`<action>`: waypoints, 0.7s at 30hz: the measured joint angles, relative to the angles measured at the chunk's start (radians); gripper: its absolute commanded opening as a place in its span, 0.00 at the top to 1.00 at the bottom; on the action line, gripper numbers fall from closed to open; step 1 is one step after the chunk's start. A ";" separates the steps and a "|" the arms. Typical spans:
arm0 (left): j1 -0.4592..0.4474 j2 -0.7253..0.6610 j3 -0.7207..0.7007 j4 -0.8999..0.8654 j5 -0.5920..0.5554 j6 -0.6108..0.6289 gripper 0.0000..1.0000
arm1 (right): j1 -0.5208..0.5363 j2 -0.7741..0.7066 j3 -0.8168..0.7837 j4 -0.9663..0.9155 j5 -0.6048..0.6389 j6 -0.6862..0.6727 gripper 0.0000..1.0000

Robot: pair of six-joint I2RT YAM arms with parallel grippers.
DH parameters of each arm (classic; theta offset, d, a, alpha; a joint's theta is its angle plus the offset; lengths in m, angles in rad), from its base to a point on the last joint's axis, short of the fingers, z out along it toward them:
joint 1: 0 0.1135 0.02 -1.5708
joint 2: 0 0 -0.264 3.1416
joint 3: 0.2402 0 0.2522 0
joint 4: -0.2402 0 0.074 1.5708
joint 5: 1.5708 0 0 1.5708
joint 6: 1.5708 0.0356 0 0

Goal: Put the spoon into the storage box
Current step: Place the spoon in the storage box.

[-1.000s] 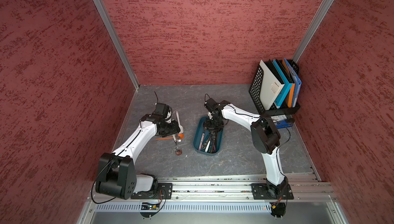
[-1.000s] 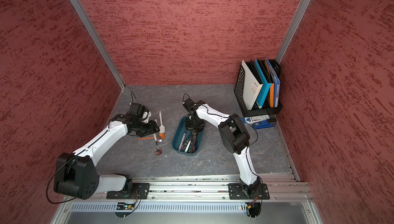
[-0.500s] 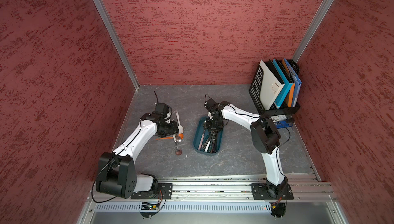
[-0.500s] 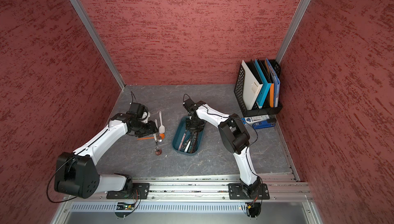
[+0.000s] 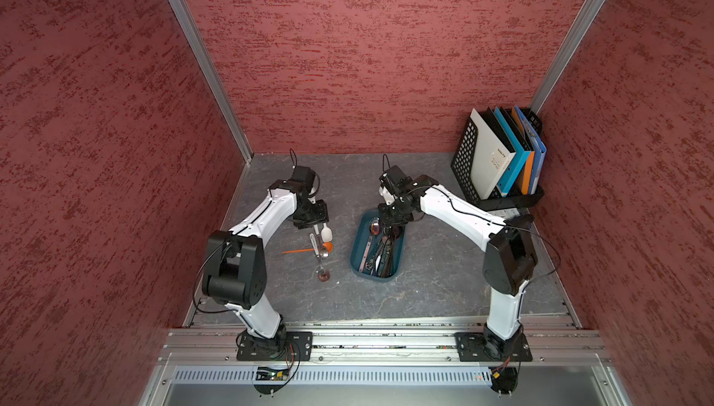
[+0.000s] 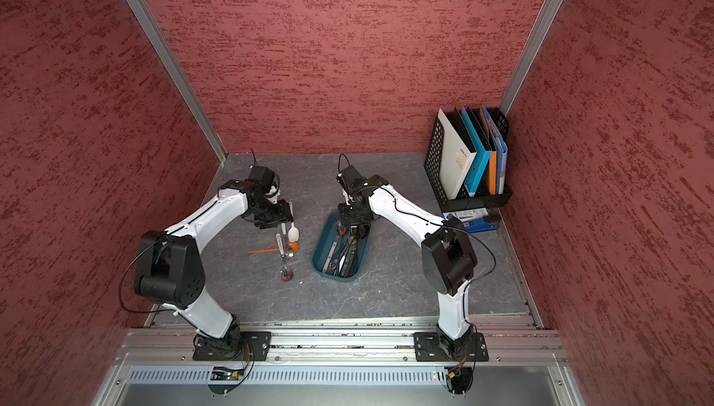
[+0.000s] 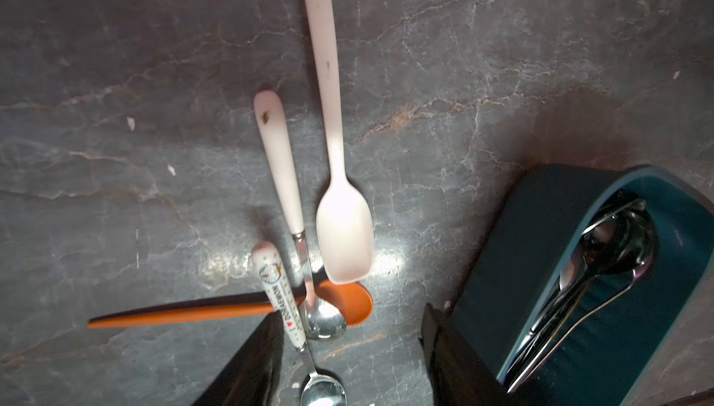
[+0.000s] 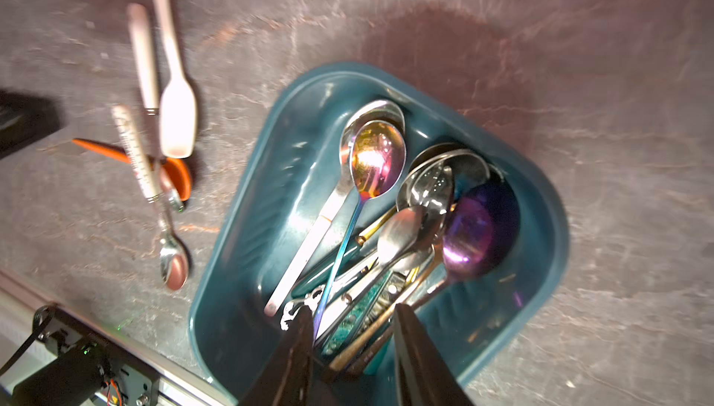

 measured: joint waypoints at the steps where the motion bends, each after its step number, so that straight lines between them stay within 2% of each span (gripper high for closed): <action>1: 0.000 0.031 0.024 -0.001 0.000 -0.002 0.40 | -0.001 -0.014 -0.006 0.000 0.003 -0.011 0.62; 8: 0.000 0.209 0.167 -0.014 -0.003 -0.024 0.41 | -0.031 -0.038 -0.093 0.008 0.006 -0.065 0.62; 21: -0.023 0.362 0.290 -0.025 -0.040 -0.088 0.46 | -0.129 -0.084 -0.217 0.057 0.000 -0.113 0.62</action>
